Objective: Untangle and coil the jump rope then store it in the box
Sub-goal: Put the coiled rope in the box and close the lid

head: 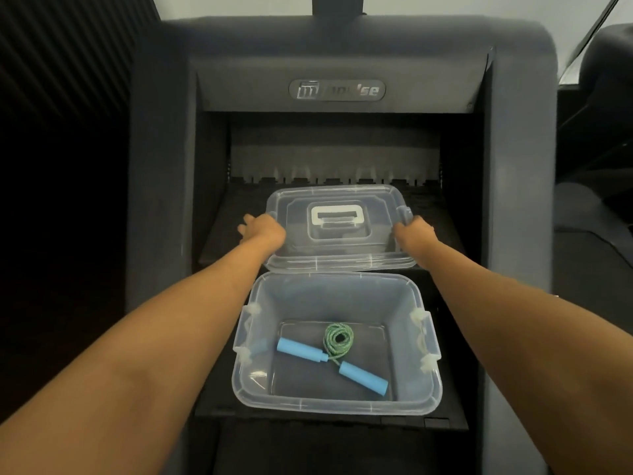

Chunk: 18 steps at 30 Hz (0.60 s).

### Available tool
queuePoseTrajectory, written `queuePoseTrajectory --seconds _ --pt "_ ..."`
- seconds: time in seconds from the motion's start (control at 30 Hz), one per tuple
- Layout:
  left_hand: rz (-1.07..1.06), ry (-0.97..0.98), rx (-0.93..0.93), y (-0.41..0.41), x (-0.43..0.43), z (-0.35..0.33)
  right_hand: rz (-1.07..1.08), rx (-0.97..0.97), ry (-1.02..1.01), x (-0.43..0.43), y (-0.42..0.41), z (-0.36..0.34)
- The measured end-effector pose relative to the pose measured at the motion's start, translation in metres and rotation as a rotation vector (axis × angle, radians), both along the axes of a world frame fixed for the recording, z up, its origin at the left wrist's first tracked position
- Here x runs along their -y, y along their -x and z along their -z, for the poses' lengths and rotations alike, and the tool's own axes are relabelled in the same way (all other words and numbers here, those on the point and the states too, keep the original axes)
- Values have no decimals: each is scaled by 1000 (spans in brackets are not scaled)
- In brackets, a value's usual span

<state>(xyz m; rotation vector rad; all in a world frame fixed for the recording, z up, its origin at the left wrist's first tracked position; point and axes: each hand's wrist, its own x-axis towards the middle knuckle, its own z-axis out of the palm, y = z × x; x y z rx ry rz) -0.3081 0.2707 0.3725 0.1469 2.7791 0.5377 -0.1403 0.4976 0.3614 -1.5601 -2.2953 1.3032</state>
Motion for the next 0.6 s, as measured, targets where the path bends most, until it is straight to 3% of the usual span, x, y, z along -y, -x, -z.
queuePoseTrajectory --seconds 0.3,0.43,0.6 --pt "-33 -19 -90 -6 3 7 90 -121 35 11 -6 3" --pt "4 45 -165 -26 6 -1 72 -90 16 23 -18 -6" --pt "-16 81 -132 -59 19 -9 31 -64 6 47 -42 -19"
